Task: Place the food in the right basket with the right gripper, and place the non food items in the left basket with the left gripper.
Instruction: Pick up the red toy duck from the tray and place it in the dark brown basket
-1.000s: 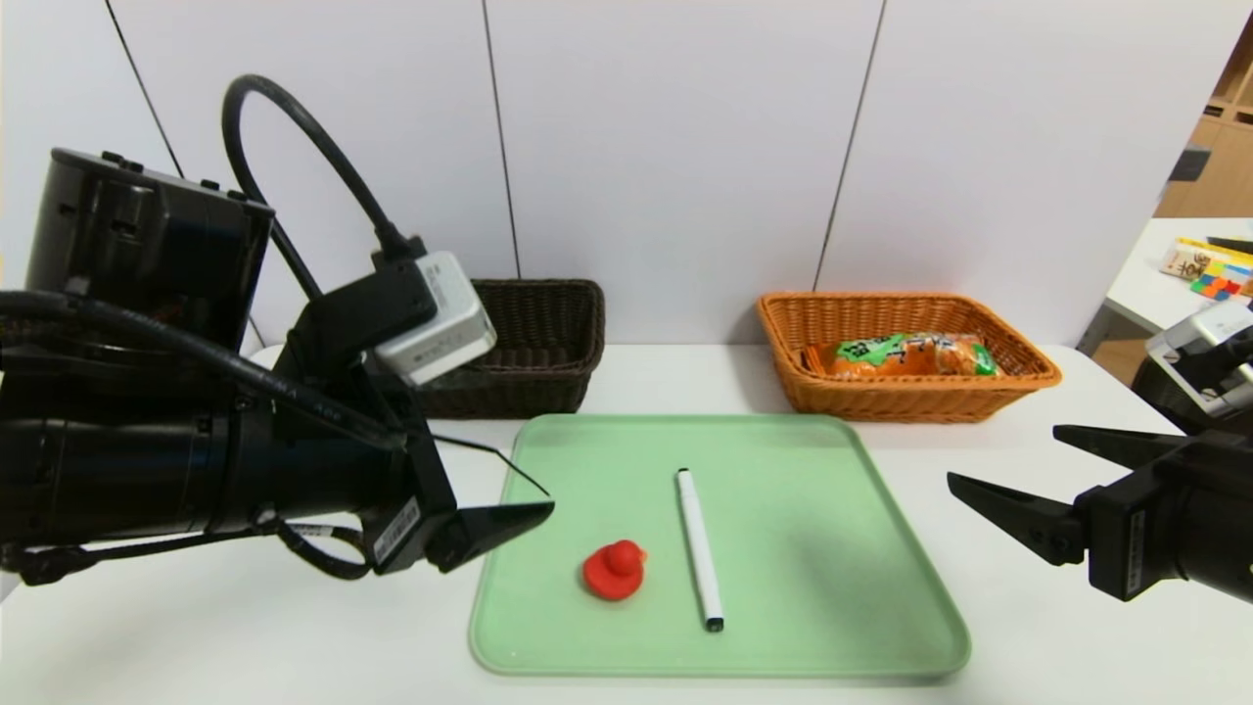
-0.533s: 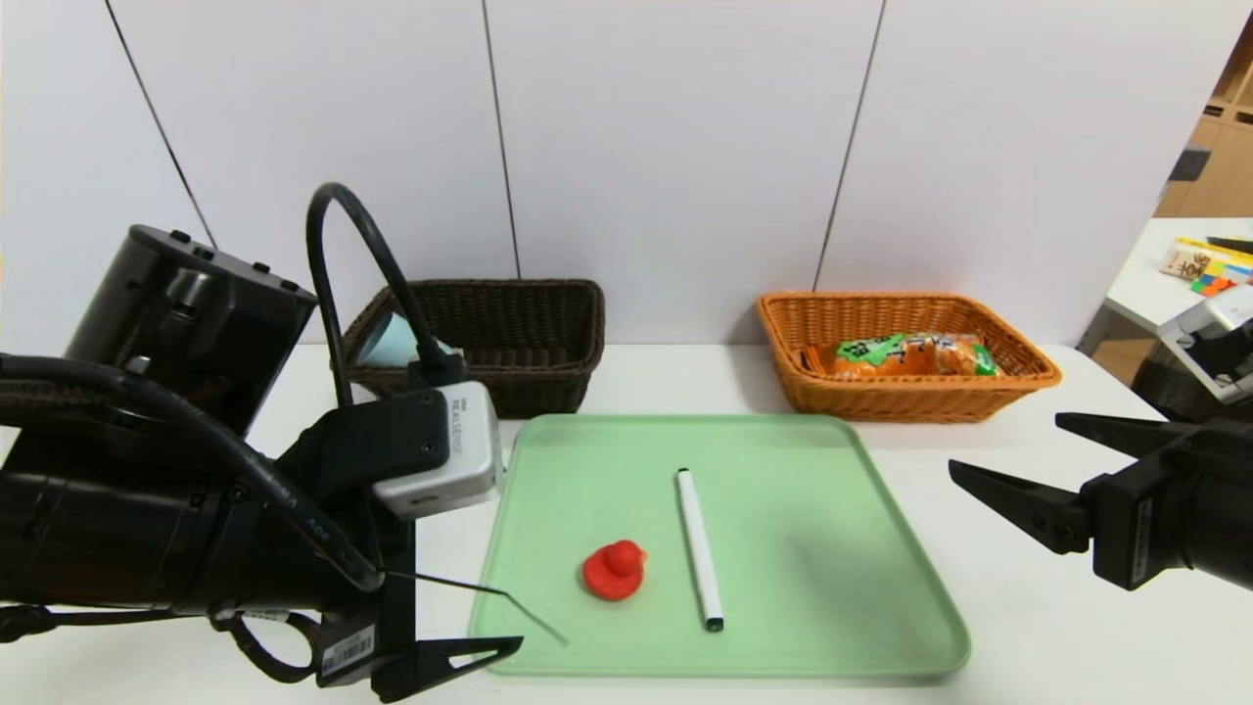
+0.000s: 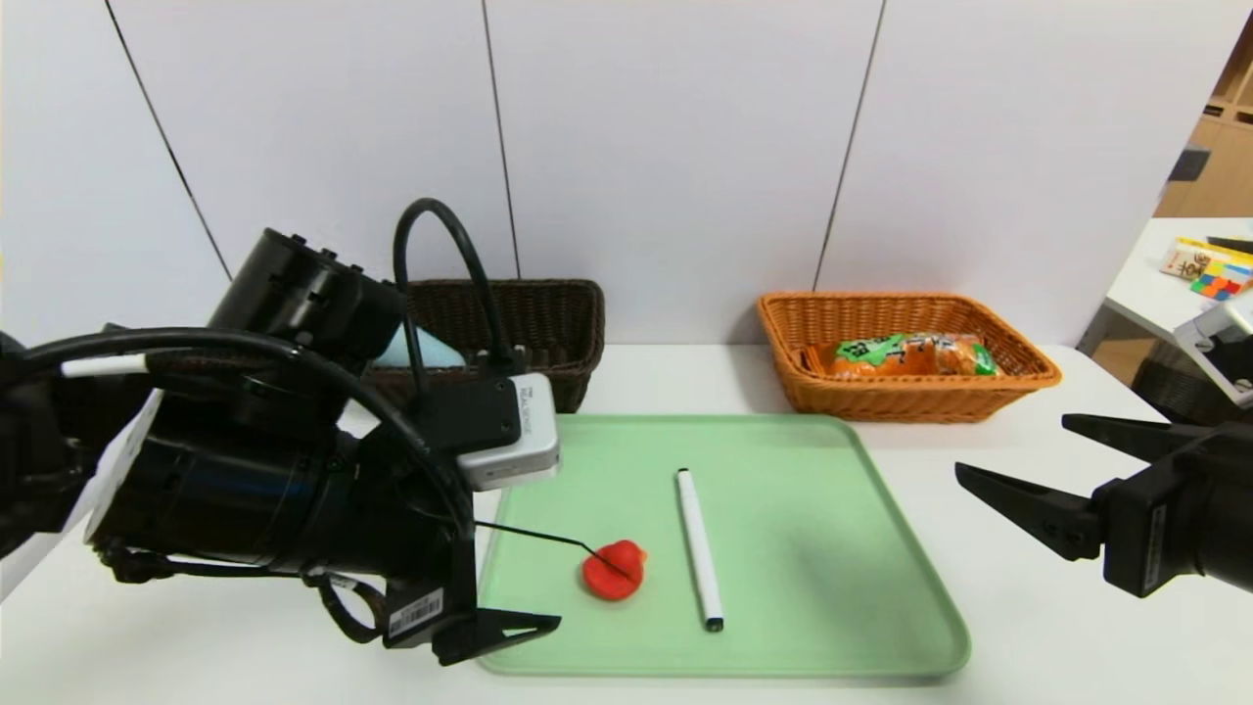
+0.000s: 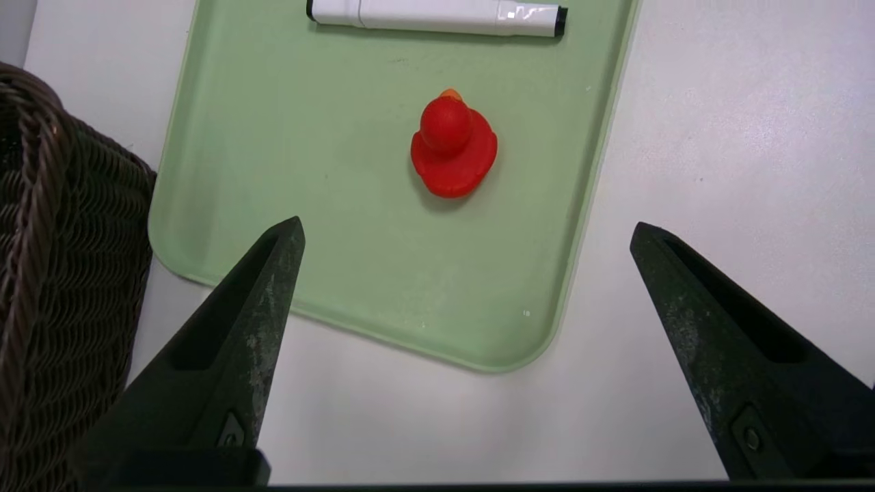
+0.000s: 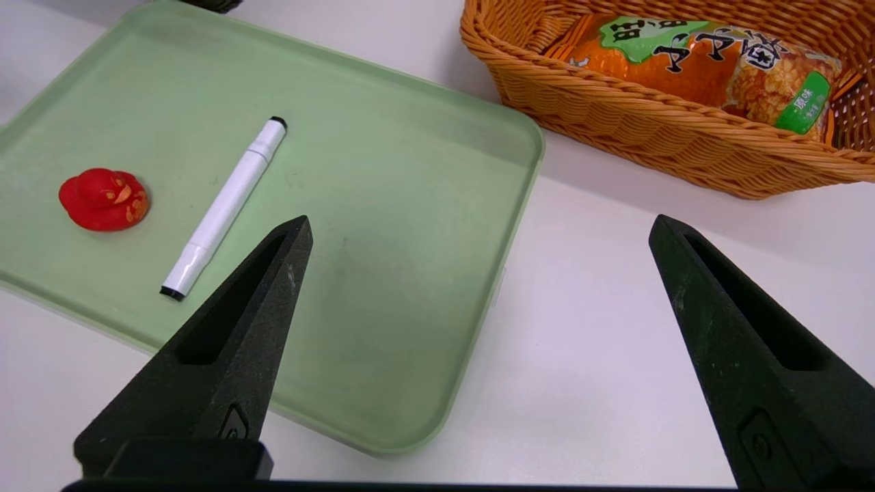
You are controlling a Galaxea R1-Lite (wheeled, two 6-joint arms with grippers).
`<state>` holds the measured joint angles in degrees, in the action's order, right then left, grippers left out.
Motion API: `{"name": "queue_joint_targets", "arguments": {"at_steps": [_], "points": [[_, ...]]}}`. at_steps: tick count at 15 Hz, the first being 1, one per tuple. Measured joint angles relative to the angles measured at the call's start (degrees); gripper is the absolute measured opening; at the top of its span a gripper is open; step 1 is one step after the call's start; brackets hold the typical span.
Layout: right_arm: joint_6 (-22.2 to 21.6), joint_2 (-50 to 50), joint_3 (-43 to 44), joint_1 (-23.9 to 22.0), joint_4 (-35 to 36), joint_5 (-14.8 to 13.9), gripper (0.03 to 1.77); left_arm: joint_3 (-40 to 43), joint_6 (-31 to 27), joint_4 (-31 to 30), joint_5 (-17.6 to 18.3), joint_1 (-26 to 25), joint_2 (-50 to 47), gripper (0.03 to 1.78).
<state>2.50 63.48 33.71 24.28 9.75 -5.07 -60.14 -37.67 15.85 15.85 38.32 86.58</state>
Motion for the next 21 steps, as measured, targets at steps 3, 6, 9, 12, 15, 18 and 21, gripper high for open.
{"name": "queue_joint_targets", "arguments": {"at_steps": [3,6,9,12,15,18,21], "points": [[0.0,-0.2,0.0,0.0,0.0,0.0,1.70,-1.7,0.1,0.2,2.0,0.0,3.9,1.69],[0.0,-0.3,0.3,-0.1,0.0,0.2,1.70,-3.0,0.2,0.4,5.0,-0.1,7.9,1.69],[0.1,-0.4,0.4,0.0,0.0,0.3,1.70,-4.7,-0.2,2.8,7.0,-0.5,11.2,1.69],[0.1,-0.7,0.3,0.0,0.0,0.5,1.70,-6.4,-1.1,4.0,7.2,-1.4,14.1,1.69],[0.2,-1.0,0.1,0.1,0.0,0.6,1.70,-8.1,-1.8,3.7,7.0,-2.7,17.0,1.69],[0.2,-1.0,0.0,0.1,0.0,0.7,1.70,-9.3,-1.8,3.6,7.0,-3.4,19.5,1.69],[0.2,-1.1,0.0,0.1,0.0,0.7,1.70,-10.8,-1.7,3.5,6.9,-3.7,21.7,1.69]]}}
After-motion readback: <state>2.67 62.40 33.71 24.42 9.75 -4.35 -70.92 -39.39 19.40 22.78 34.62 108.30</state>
